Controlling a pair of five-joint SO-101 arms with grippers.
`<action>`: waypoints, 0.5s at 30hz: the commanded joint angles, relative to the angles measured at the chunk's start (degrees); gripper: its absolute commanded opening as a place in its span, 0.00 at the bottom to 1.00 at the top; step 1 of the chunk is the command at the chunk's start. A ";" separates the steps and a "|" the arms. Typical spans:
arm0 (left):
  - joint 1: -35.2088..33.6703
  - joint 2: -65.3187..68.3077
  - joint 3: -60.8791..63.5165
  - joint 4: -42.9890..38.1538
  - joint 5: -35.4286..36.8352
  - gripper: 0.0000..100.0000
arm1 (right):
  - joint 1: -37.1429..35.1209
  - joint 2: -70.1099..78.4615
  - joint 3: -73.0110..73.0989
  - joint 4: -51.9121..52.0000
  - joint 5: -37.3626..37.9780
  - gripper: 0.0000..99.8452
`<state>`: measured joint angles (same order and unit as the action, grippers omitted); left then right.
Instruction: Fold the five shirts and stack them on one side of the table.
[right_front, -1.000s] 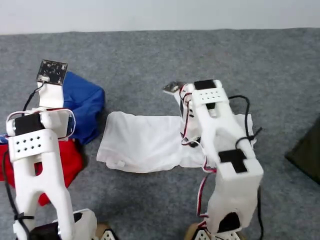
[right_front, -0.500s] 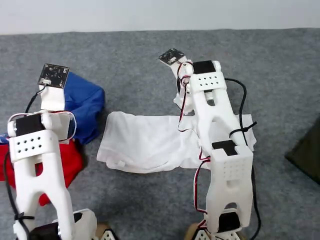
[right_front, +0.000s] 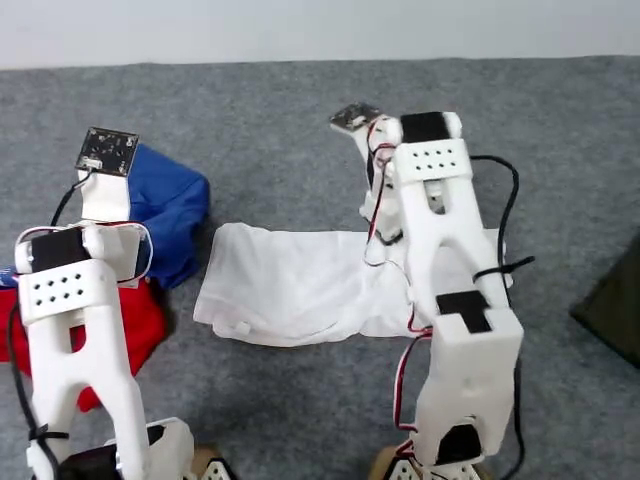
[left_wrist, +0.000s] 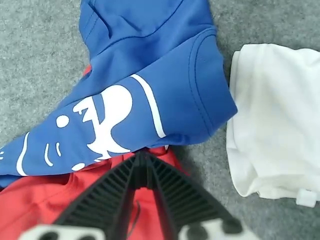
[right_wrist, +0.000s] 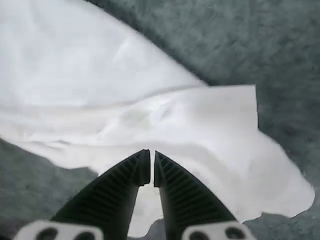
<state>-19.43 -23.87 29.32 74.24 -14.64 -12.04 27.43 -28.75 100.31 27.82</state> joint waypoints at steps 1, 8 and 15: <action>-0.26 -2.20 -0.40 0.44 -0.18 0.00 | 0.48 -8.48 6.95 2.59 -0.18 0.03; -0.26 -2.20 -0.40 0.26 -0.18 0.00 | 0.48 -16.22 23.56 2.59 -0.18 0.03; 0.00 -2.20 -0.40 0.09 -0.26 0.00 | 0.84 -19.30 30.86 2.59 -0.62 0.10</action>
<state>-19.43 -23.87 29.32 74.24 -14.64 -12.31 12.48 1.41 100.31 27.82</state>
